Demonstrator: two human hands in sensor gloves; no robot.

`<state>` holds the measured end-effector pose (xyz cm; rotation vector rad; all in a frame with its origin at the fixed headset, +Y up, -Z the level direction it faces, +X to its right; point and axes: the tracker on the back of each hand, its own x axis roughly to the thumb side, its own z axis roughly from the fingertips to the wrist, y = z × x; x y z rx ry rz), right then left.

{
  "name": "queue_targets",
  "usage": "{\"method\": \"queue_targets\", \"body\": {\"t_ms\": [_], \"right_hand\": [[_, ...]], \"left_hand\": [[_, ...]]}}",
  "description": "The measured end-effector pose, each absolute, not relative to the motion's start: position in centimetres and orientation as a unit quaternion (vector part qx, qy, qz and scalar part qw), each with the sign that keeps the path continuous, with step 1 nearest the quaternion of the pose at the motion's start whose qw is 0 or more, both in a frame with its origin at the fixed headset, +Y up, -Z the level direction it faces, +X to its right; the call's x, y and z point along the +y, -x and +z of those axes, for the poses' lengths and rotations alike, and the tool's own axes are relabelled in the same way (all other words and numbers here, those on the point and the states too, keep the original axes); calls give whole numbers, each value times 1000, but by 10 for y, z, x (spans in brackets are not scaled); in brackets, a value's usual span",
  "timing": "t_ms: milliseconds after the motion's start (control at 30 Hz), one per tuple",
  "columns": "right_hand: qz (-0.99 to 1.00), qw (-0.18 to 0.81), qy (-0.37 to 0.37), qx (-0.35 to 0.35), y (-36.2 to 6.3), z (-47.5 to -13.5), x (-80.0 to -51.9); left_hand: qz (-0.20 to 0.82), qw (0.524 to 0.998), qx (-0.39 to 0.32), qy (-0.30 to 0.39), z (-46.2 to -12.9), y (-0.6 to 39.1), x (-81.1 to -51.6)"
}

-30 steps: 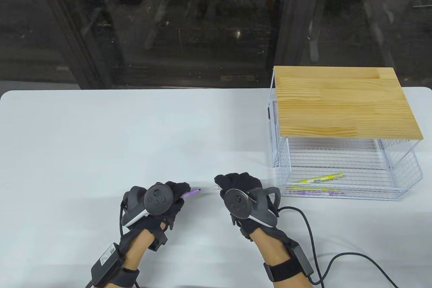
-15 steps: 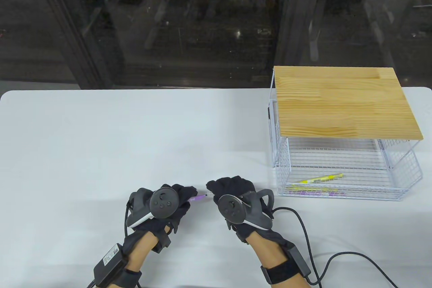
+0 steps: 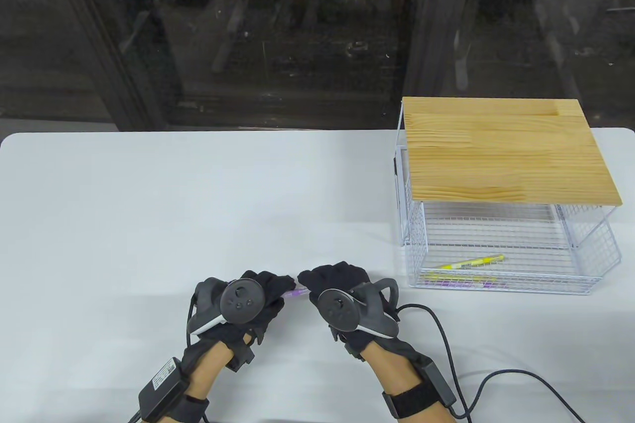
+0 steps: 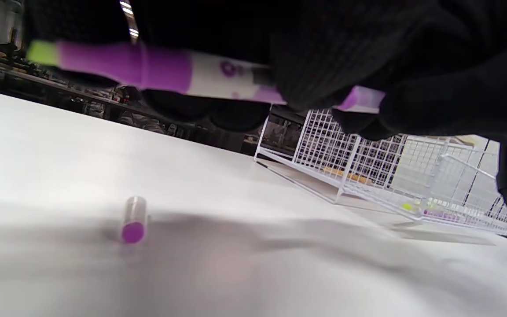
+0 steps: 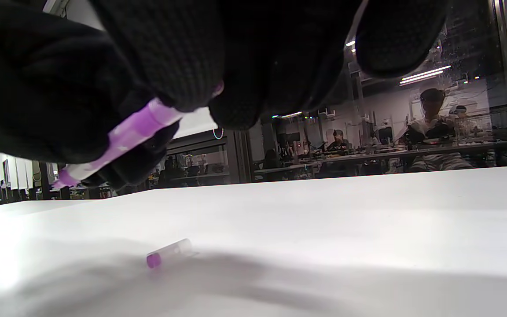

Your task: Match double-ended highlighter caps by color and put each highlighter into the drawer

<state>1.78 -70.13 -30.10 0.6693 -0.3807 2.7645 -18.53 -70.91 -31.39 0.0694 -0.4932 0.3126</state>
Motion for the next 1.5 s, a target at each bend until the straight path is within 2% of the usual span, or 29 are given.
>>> {"method": "queue_targets", "body": {"t_ms": [400,700,1167,1333,1500], "right_hand": [[954,141,-231,-132,-21,-301,-700],[955,117,-242,-124,-19,-301,-705],[946,123,-260,-149,-15,-294,-697],[953,128,-244,-125,-16,-298,-700],[954,148,-217,-148,-16,-298,-700]], "left_hand": [[117,931,-320,-127,-317,183,-714],[83,920,-356,-141,-312,175,-713],[76,914,-360,-171,-302,171,-701],[85,922,-335,-173,-303,172,-701],[119,927,-312,-169,-306,175,-703]]}}
